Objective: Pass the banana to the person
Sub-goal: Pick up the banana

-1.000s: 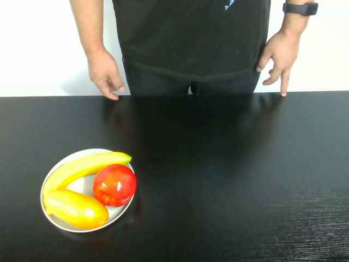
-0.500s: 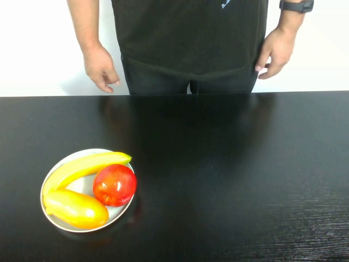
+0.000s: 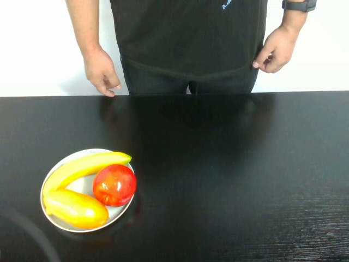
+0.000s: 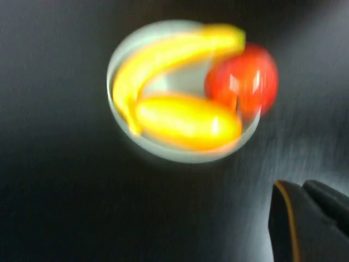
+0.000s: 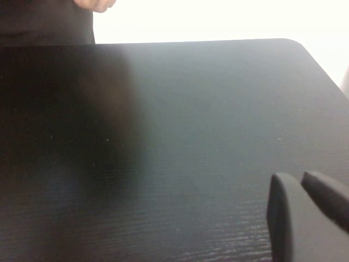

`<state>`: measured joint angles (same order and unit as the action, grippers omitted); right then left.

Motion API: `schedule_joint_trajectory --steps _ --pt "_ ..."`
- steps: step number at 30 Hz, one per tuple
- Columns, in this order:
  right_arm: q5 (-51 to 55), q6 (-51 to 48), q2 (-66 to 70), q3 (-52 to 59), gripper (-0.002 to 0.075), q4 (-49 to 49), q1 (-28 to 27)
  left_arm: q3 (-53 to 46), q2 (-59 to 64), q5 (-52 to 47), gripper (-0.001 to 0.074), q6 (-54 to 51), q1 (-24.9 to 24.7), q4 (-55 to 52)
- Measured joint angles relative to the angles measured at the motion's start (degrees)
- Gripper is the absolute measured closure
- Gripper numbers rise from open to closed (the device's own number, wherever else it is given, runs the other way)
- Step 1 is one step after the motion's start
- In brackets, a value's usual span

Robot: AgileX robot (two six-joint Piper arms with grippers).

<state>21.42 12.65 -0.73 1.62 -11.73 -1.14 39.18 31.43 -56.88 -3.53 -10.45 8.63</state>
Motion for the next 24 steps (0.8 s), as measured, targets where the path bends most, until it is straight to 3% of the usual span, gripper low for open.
schedule_joint_trajectory --steps 4,7,15,24 --pt "0.00 0.00 0.00 0.00 0.0736 0.00 0.00 10.61 14.70 -11.20 0.0739 -12.34 0.00 0.00" --pt "0.00 0.00 0.00 0.00 0.0736 0.00 0.00 17.28 24.51 -13.56 0.0739 -17.87 -0.38 0.00" --pt "0.00 0.00 0.00 0.00 0.0736 0.00 0.00 27.41 49.06 -13.68 0.0739 -27.98 -4.85 -2.58" --pt "0.00 0.00 0.00 0.00 0.0736 0.00 0.00 31.83 64.02 -6.80 0.0727 -43.26 -4.50 -4.66"
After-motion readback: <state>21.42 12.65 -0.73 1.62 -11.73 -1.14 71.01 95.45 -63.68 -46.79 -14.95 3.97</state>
